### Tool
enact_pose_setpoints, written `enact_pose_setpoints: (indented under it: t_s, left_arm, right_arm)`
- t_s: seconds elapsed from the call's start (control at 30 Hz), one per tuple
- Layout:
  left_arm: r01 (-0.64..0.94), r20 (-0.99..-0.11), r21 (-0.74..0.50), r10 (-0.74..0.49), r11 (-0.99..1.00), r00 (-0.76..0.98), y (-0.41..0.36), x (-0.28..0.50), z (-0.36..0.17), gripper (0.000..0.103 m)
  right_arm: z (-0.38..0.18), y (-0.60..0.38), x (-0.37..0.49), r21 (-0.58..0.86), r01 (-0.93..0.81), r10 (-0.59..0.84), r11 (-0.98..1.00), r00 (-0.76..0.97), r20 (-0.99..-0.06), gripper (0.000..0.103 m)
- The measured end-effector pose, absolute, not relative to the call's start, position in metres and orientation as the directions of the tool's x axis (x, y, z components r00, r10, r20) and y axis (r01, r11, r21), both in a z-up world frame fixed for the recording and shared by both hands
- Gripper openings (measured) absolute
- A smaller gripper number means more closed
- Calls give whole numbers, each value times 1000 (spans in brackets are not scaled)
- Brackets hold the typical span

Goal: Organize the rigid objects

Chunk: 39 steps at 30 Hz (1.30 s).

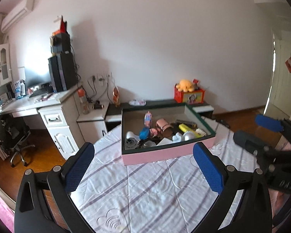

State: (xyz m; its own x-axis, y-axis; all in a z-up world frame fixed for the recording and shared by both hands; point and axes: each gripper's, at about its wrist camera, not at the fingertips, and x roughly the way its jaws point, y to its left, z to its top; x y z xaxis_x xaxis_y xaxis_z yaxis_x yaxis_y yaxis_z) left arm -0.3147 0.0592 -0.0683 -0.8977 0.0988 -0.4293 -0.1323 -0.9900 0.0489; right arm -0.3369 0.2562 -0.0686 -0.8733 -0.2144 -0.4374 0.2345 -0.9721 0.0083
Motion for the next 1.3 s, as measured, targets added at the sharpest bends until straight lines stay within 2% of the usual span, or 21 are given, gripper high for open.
enact_pose_setpoints:
  t_s: [0.43,0.77,1.3]
  left_arm:
    - [-97,-295,67,73,-993,-953,50,-204,-32,103]
    - [-34,-152,90,20,-995,-988,45,-128,-4,103]
    - [-9,-54,91,4,-996,-999,34,-55,10,103]
  right_arm:
    - [-32,238,-225,-46,236,-209,-971,-922,-326,83]
    - [-3,228,-156,-93,222,-197,-971,-955,-222,84]
    - [12,215,-86,-127,211,-196,-969,-973,-126,87]
